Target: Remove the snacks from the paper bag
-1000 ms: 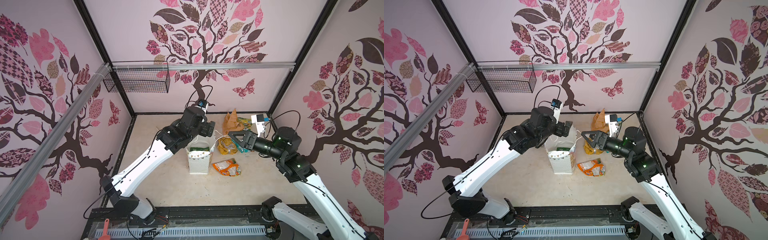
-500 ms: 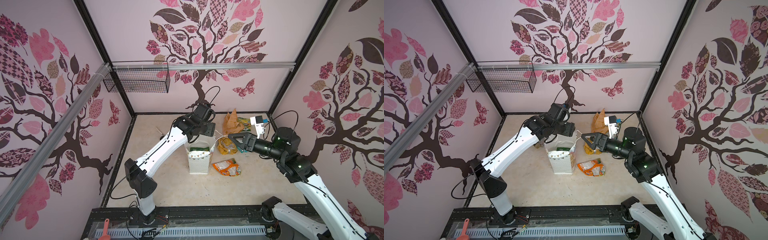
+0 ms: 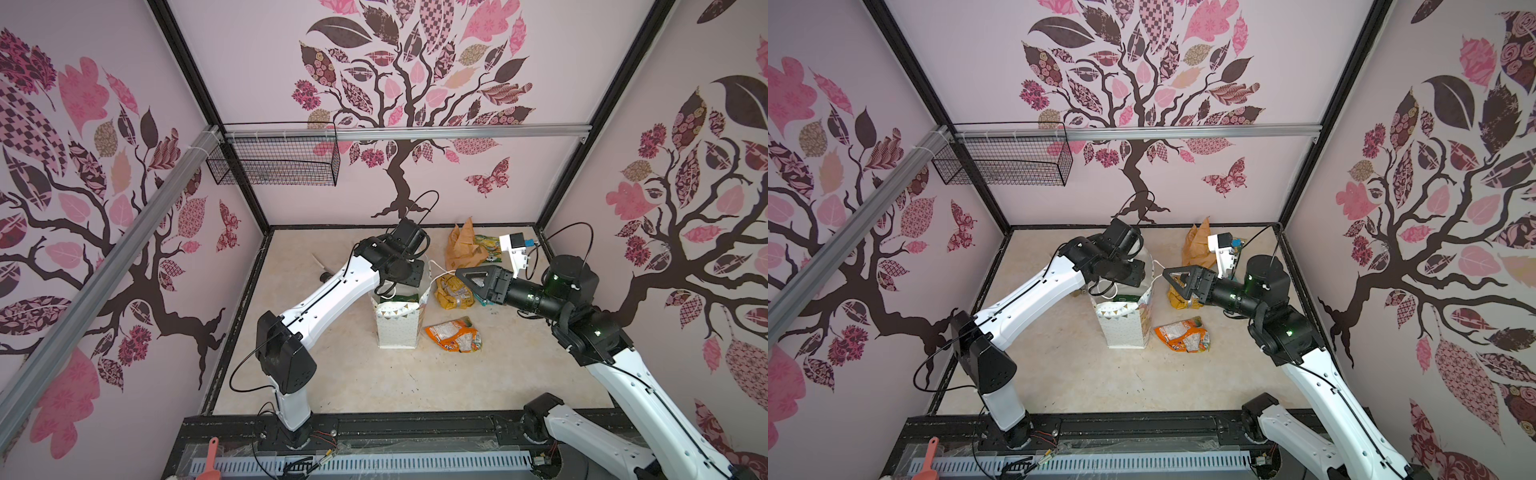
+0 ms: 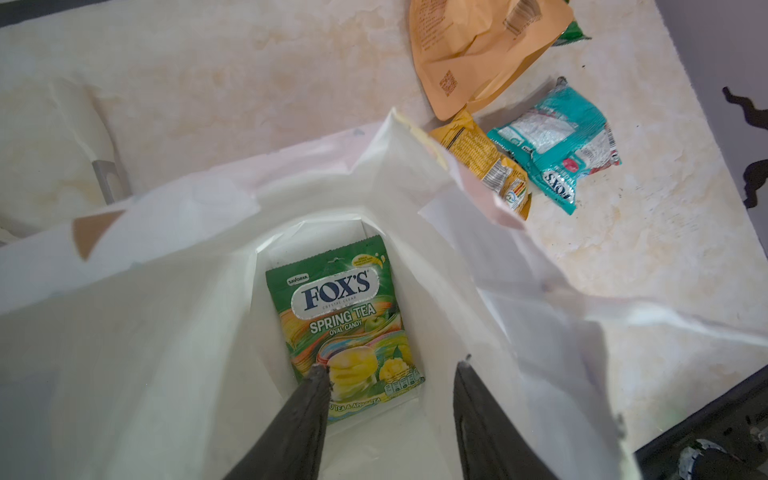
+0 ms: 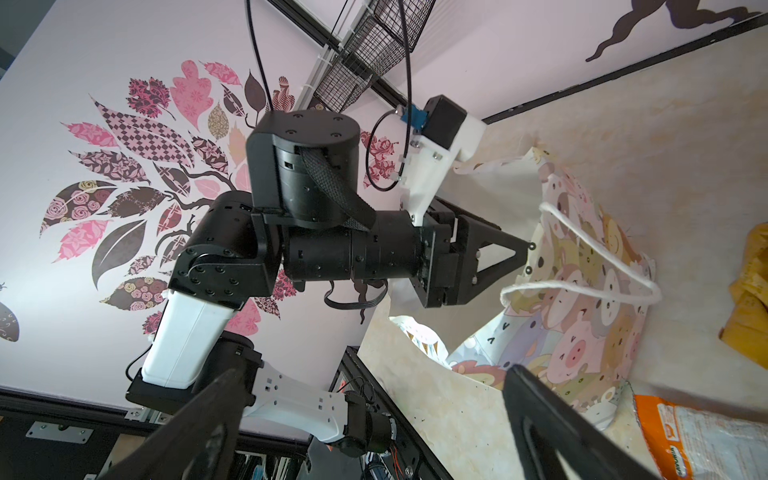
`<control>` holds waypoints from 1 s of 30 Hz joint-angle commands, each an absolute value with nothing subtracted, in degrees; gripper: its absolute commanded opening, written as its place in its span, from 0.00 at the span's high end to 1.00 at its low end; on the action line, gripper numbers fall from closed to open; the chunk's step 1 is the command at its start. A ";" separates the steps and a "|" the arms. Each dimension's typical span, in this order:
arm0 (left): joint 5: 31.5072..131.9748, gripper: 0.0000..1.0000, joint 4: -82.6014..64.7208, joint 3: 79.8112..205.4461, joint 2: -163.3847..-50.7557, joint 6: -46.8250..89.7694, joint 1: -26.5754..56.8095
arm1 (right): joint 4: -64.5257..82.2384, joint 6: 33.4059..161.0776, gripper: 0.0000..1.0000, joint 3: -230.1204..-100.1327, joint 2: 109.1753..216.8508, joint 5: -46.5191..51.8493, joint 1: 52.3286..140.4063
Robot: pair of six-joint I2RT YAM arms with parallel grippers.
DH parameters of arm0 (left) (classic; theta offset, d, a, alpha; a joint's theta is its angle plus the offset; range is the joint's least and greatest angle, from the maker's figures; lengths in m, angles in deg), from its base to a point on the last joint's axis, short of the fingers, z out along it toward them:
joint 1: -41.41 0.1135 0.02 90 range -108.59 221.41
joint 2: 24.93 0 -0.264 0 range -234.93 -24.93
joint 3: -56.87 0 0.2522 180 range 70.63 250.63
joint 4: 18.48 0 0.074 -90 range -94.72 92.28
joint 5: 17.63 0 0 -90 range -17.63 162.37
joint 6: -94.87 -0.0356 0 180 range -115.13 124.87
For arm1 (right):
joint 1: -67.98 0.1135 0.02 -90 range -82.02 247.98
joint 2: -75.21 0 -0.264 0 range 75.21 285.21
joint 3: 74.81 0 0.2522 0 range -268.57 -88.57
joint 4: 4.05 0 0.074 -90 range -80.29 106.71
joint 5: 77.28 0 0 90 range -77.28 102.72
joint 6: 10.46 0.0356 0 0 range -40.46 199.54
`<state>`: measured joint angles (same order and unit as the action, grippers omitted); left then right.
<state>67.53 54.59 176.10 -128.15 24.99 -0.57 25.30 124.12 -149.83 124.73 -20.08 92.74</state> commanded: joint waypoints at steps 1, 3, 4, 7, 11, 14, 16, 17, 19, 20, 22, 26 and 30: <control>67.33 0.50 55.31 174.27 -129.11 25.08 -0.27 | 25.40 123.69 0.00 -149.19 123.81 -19.47 93.12; 67.60 0.51 55.08 172.98 -128.95 25.08 -0.26 | 25.44 123.66 0.00 -149.05 123.77 -19.39 93.11; 67.93 0.51 54.56 172.22 -128.92 25.08 -0.27 | 25.49 123.61 0.00 -148.82 123.77 -19.29 93.10; 68.43 0.52 53.55 170.08 -129.16 24.60 -0.29 | 25.38 123.82 0.00 -148.47 123.93 -19.26 93.07; 68.40 0.52 54.16 169.42 -130.32 24.23 -0.28 | 25.61 123.88 0.00 -148.42 124.04 -19.38 93.10; 68.53 0.52 53.95 169.05 -131.00 24.09 -0.30 | 25.73 123.75 0.00 -148.19 123.98 -19.10 93.12; 68.68 0.52 54.00 168.89 -131.61 24.26 -0.25 | 25.95 123.75 0.00 -148.04 124.03 -18.90 93.10; 68.69 0.52 54.07 168.89 -131.78 24.33 -0.26 | 25.98 123.75 0.00 -147.95 123.99 -18.92 93.11; 68.98 0.52 53.87 168.52 -132.12 24.38 -0.30 | 26.04 123.75 0.00 -147.75 124.00 -18.88 93.07; 69.03 0.52 53.86 168.36 -132.28 24.38 -0.26 | 25.97 123.84 0.00 -147.53 124.01 -18.92 93.07; 69.07 0.52 53.94 168.19 -132.53 24.38 -0.32 | 25.83 124.15 0.00 -147.38 124.17 -19.00 93.12; 69.09 0.50 53.52 167.64 -133.58 23.94 0.04 | 25.44 124.34 0.00 -147.37 124.53 -18.97 93.12; 69.23 0.49 53.93 168.18 -135.37 23.72 0.32 | 25.29 124.37 0.00 -147.38 124.67 -19.04 93.11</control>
<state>68.91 54.02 169.17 -133.61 24.33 -0.18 25.37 124.38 -146.99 124.73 -19.34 92.74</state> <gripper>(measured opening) 0.509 0.997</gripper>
